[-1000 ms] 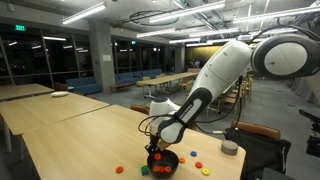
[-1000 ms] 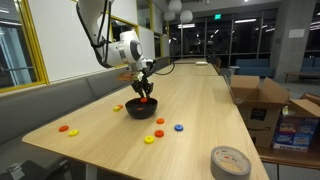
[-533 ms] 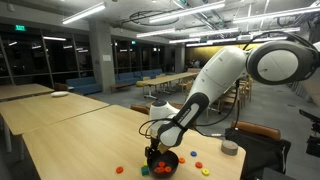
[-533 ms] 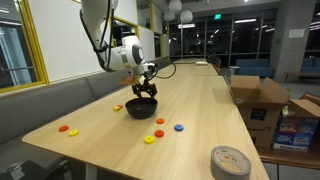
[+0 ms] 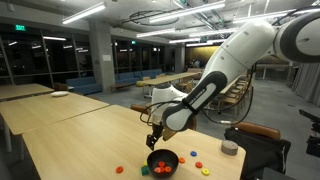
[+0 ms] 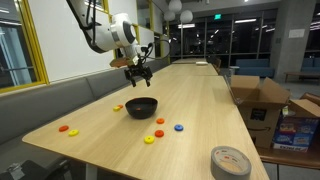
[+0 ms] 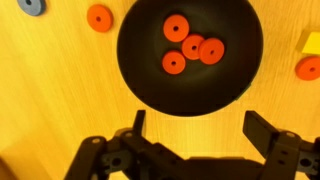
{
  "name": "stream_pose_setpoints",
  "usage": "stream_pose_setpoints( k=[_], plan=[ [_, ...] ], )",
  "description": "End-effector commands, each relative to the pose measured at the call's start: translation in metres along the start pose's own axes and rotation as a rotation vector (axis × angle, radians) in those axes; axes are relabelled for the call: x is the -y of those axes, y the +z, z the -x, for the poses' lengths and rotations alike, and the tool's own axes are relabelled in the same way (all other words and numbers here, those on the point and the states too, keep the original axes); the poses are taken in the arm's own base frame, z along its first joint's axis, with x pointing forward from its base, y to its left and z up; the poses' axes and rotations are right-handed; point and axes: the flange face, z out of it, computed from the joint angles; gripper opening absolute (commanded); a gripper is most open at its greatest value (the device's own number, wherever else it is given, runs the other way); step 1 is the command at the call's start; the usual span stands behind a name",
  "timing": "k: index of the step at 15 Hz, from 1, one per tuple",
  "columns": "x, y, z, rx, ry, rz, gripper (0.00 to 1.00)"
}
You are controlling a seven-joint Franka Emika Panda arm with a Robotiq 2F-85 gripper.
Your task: Put the orange objects around the table in the black bowl
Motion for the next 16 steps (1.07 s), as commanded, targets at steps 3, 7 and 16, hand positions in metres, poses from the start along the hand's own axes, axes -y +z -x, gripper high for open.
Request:
stream_pose_setpoints(
  k=[3,7,16],
  plan=[
    [-0.047,-0.071,0.055,0.087,-0.070,0.007,1.00],
    [-0.094,-0.098,0.092,0.159,-0.080,0.006,1.00],
    [-0.158,-0.145,0.147,0.223,-0.124,-0.140,1.00]
  ],
)
